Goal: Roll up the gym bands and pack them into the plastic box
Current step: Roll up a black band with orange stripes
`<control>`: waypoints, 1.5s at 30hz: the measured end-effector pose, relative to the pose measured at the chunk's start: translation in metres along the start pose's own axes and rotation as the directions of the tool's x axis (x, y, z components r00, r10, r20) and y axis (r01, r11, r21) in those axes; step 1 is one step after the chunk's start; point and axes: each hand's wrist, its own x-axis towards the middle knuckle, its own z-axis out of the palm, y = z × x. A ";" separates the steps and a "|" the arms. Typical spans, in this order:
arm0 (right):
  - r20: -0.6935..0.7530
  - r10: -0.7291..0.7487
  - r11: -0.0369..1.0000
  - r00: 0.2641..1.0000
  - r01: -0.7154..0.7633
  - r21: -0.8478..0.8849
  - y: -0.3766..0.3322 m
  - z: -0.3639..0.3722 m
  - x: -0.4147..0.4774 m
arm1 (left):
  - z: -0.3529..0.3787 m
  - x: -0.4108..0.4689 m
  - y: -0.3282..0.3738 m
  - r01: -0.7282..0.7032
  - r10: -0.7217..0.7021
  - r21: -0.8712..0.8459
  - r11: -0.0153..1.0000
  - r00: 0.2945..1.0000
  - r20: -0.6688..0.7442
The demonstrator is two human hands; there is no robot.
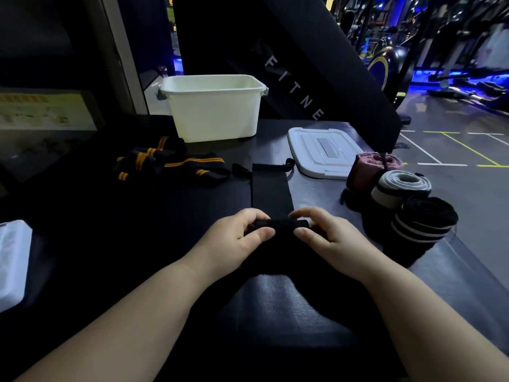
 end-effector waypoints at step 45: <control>-0.120 -0.171 0.982 0.978 0.159 -0.103 0.008 0.002 0.000 | 0.003 0.000 -0.005 -0.183 0.201 0.238 0.954 0.978 -0.056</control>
